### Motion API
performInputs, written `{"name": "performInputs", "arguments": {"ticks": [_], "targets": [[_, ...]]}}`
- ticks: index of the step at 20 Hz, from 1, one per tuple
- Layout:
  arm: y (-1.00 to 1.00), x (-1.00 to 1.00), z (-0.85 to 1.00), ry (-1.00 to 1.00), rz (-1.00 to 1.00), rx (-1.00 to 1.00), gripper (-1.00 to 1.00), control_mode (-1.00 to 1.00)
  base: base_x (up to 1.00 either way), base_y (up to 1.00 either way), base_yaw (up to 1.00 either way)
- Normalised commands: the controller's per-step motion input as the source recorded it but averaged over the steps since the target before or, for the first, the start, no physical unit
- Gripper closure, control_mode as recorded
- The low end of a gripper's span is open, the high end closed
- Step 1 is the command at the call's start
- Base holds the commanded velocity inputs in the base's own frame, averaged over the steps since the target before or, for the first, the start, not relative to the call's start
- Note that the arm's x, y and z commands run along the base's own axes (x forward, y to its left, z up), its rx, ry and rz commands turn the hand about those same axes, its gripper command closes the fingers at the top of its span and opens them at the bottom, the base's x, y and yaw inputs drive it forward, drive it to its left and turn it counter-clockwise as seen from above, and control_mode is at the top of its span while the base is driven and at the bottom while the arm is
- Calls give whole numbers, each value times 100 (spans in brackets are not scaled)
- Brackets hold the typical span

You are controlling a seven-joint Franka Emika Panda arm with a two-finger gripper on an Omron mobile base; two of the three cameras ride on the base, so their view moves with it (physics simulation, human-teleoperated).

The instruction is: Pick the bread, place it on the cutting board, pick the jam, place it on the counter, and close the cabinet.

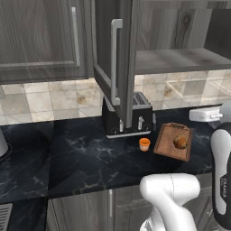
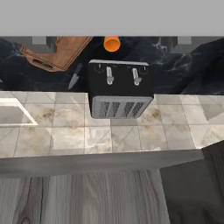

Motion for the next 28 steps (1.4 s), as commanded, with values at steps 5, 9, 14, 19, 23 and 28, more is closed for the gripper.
{"name": "performInputs", "arguments": {"ticks": [5, 9, 14, 19, 23, 28], "targets": [[12, -39, 0, -14, 6, -5, -100, -100, 0, 0, 0], [12, -45, 0, -17, 6, -5, -100, -100, 0, 0, 0], [25, -37, -1, -15, 5, -7, -100, -100, 0, 0, 0], [33, -20, 0, -9, 0, -4, -100, -100, 0, 0, 0], [38, -17, 0, -2, 0, 0, -100, -100, 0, 0, 0], [34, -13, 0, 0, 0, 0, -100, -100, 0, 0, 0]]}}
